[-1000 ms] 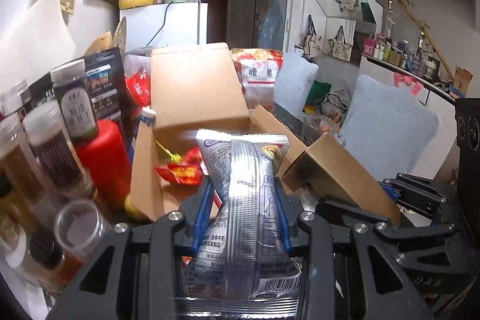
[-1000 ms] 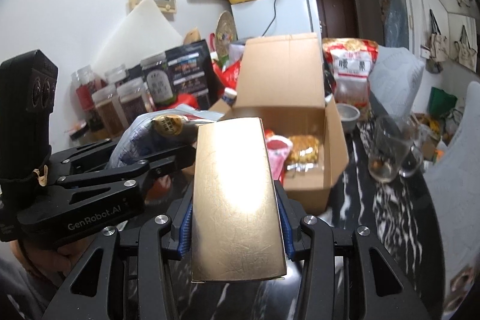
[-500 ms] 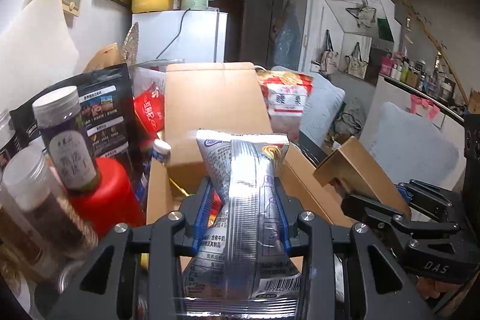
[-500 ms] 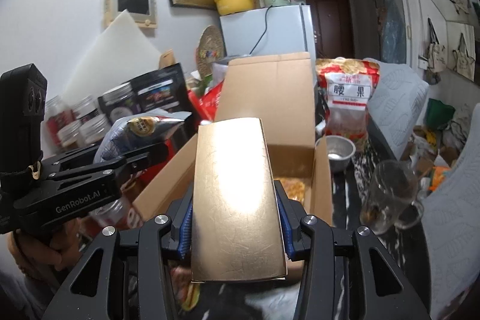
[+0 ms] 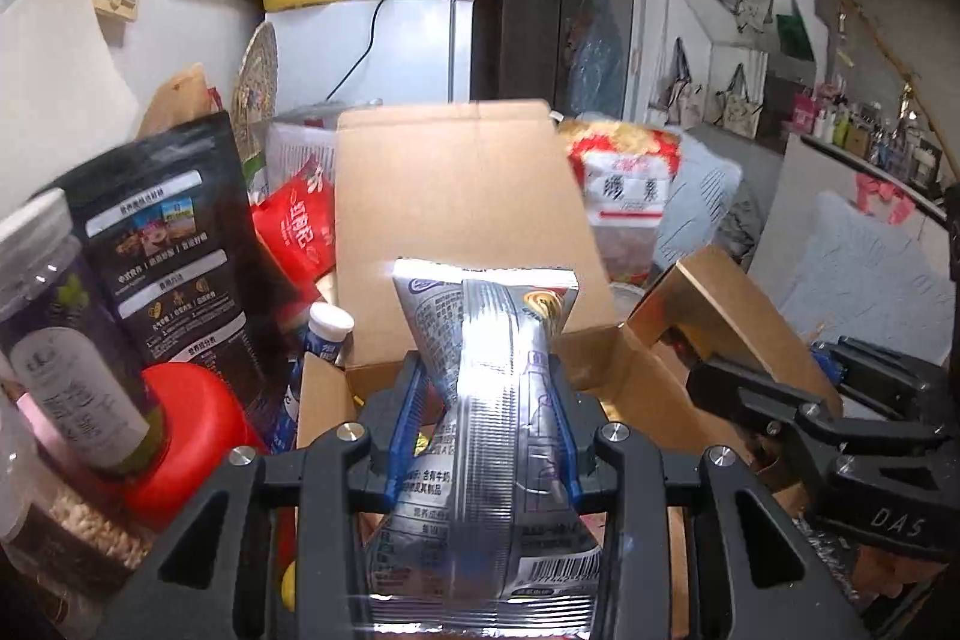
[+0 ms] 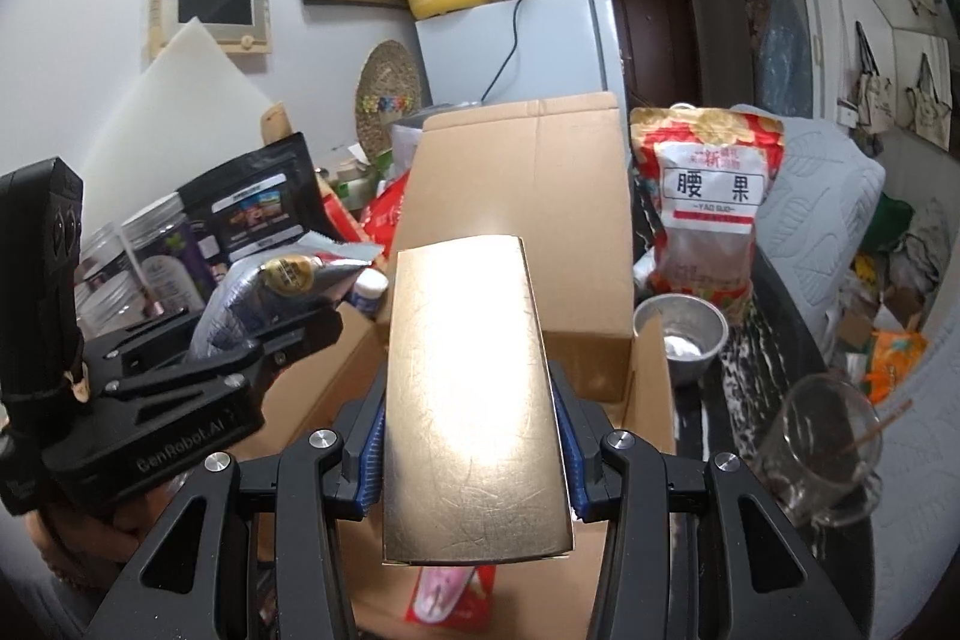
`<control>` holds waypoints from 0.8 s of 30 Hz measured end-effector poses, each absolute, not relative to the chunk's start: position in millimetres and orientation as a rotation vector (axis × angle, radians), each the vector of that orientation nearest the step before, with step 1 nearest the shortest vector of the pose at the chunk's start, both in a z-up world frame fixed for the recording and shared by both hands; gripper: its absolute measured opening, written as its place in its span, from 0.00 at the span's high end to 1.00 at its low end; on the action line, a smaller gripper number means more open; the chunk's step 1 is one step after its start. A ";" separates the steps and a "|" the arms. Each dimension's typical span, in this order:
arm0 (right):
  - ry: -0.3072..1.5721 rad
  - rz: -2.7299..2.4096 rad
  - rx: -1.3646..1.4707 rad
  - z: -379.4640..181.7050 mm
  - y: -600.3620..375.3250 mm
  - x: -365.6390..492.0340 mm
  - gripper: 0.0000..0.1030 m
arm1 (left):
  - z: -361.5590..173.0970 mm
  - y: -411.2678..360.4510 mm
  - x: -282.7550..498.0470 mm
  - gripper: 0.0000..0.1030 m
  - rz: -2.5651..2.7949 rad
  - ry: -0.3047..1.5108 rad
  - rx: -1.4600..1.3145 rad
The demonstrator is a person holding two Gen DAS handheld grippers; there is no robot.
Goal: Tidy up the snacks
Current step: 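Carry the silver packet and gold box over the cardboard box and lower them inside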
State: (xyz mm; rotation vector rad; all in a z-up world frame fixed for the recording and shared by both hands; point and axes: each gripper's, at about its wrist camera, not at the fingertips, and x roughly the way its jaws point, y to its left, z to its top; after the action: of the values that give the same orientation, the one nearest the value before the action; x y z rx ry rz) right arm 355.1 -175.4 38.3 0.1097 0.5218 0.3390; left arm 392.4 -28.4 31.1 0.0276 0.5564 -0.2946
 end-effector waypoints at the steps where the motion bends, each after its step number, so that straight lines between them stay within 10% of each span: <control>1: 0.531 0.340 0.115 35.7 -175.4 359.8 0.56 | 25.8 -28.8 397.7 0.64 -0.287 0.574 0.029; 24: 0.776 0.261 0.078 -32.5 -173.6 417.3 0.56 | -56.5 -49.9 450.5 0.63 -0.212 0.914 0.100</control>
State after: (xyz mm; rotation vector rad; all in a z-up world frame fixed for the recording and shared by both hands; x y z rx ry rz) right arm 417.3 -173.6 -32.5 0.0779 0.7764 0.2606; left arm 450.5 -49.9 -56.5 0.1003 0.9136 -0.2118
